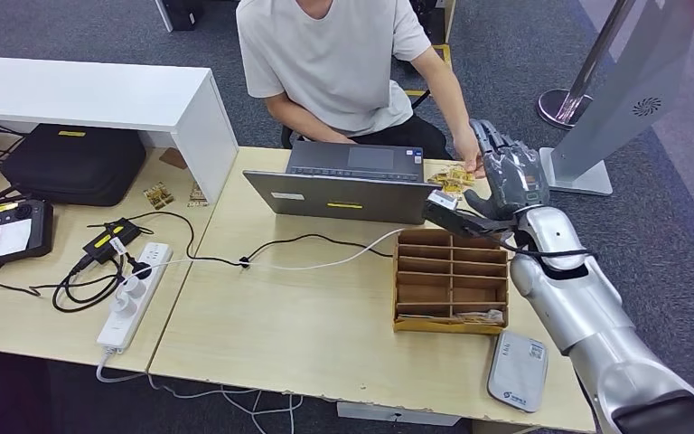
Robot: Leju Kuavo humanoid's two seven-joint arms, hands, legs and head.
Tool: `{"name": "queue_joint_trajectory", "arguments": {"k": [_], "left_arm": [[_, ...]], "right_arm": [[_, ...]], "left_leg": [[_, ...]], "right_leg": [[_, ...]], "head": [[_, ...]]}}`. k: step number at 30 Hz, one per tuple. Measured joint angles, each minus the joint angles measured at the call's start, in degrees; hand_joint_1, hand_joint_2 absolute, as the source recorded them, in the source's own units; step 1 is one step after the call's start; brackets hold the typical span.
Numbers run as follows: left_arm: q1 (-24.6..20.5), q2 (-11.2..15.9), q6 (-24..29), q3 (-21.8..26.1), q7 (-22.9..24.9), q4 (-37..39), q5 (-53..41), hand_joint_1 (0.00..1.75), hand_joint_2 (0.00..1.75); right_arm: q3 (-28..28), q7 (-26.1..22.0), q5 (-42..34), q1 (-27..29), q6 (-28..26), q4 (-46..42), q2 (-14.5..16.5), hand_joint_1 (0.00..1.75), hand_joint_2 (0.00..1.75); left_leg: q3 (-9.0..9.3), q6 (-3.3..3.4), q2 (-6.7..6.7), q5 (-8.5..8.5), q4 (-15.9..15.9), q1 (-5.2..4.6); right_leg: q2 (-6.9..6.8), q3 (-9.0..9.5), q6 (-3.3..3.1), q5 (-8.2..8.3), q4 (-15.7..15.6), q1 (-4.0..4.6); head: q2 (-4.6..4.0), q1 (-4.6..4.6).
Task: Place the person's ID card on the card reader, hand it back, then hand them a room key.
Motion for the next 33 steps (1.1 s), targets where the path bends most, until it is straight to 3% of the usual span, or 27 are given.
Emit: {"name": "queue_joint_trajectory", "arguments": {"k": [9,18,23,29,33], "left_arm": [[0.72,-0.31,1.03,0.00,-0.02,0.00,1.14,0.00,1.75],[1.88,-0.93,3.67,0.08,-0.39,0.00,2.05,0.00,1.75],[2.18,-1.26,6.88,0.07,-1.22,0.00,2.08,0.00,1.75],[2.39,-1.66,7.68,0.08,-2.14,0.00,2.43,0.00,1.75],[2.41,-1.73,7.68,0.08,-2.15,0.00,2.44,0.00,1.75]], "right_arm": [[0.11,-1.75,-0.56,10.70,-4.17,-17.41,-6.01,0.00,1.75],[-3.74,-2.27,4.28,28.00,-7.62,-39.83,-15.93,0.00,1.75],[-6.93,-2.31,6.69,37.57,-7.57,-48.25,-19.92,0.00,1.75],[-9.51,-3.03,4.69,47.06,-2.60,-55.35,-24.32,0.00,1.75],[-9.83,-4.03,2.22,49.34,3.17,-57.36,-26.96,0.00,1.75]], "left_leg": [[-0.11,0.02,-0.05,-0.03,0.00,0.00],[-0.21,0.02,-0.07,-0.10,0.01,-0.01],[-0.24,0.02,-0.07,-0.11,0.01,-0.01],[-0.26,0.02,-0.05,-0.11,0.01,-0.01],[-0.25,0.02,0.00,-0.11,0.01,-0.01]], "right_leg": [[-0.06,-0.09,0.01,-0.01,-0.03,0.00],[-0.12,-0.15,0.05,-0.04,-0.07,-0.01],[-0.13,-0.18,0.05,-0.06,-0.09,0.00],[-0.11,-0.19,0.04,-0.06,-0.08,-0.01],[-0.05,-0.19,0.04,-0.05,-0.08,-0.01]], "head": [[0.00,0.00],[0.00,0.00],[0.00,-0.01],[0.00,-0.01],[0.00,-0.01]]}}
